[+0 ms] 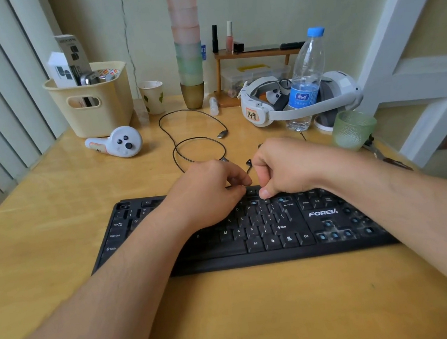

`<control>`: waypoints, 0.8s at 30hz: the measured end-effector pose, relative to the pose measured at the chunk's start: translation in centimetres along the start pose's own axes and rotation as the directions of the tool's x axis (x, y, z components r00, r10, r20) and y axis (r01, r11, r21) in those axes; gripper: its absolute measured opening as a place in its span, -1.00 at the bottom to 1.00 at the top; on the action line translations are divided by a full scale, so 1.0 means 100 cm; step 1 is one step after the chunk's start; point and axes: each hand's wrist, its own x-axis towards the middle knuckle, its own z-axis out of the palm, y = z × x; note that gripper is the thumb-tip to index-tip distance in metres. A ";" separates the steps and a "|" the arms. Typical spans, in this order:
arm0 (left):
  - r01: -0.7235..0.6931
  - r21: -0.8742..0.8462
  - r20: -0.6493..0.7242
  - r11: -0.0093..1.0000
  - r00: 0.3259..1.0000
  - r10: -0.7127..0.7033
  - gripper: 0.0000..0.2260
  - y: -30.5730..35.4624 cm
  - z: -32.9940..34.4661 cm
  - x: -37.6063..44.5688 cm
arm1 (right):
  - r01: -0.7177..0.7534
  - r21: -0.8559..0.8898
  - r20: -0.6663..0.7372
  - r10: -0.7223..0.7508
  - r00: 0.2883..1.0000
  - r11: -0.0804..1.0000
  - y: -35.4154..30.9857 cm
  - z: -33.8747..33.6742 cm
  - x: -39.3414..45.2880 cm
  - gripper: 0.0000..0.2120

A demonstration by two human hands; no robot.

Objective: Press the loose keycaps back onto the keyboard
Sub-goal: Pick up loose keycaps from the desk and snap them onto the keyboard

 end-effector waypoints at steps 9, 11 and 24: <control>-0.003 0.014 0.007 1.000 1.000 0.003 -0.84 0.001 -0.003 -0.001 | 0.064 0.281 -0.077 -0.044 0.996 0.958 0.024 0.001 -0.007 -0.88; -0.004 0.020 0.010 1.000 1.000 0.004 -0.84 0.001 -0.003 0.000 | 0.076 0.242 -0.096 -0.054 0.994 0.967 0.029 0.005 -0.012 -0.92; 0.019 0.030 0.021 0.999 1.000 -0.020 -0.83 0.002 -0.003 -0.001 | 0.211 -0.032 -0.093 -0.213 0.973 0.977 0.028 0.018 -0.017 -0.90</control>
